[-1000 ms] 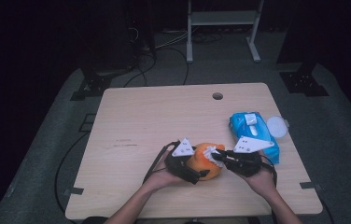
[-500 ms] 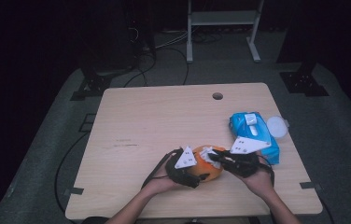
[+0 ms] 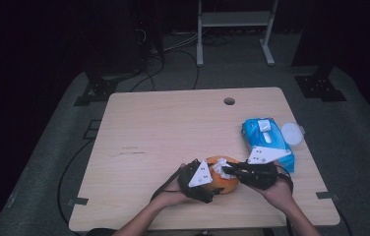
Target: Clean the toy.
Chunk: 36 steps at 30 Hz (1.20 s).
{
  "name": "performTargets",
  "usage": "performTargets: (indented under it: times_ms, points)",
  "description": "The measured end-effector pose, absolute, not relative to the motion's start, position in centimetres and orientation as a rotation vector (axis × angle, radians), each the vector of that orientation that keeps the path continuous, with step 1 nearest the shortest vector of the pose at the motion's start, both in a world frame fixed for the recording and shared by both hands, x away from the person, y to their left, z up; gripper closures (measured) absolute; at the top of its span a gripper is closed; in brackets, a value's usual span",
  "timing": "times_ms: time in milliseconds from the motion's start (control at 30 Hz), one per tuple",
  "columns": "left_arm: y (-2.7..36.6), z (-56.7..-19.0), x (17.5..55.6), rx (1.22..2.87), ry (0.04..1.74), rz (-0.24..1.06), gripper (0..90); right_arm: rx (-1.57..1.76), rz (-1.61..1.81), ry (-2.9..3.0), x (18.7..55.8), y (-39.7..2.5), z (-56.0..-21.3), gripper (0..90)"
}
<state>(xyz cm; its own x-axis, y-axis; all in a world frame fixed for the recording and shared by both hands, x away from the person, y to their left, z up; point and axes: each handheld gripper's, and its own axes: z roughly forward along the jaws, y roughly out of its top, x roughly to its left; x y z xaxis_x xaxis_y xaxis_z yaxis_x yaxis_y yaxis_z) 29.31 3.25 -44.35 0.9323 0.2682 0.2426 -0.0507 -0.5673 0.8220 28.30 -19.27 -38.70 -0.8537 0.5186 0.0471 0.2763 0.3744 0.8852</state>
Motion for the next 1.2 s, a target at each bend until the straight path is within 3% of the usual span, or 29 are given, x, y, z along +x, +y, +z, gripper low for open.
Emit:
performTargets:
  times_ms: [333, 600, 933, 1200]
  points:
    - [3.0, -44.5, 29.2, 2.135, 0.115, 0.423, 22.9, 0.895, 1.409, 2.362, 30.4, -22.8, -39.9, 82.1]
    - [2.6, -44.4, 28.6, 2.180, 0.072, 0.468, 20.0, 0.721, 1.442, 2.433, 28.9, -18.7, -39.0, 82.1]
    - [2.7, -44.6, 28.7, 2.165, 0.046, 0.464, 20.5, 0.917, 1.391, 2.363, 30.8, -22.0, -40.2, 82.1]
    - [3.1, -44.4, 29.4, 2.153, 0.097, 0.407, 21.8, 0.785, 1.416, 2.388, 29.5, -19.6, -39.2, 82.1]
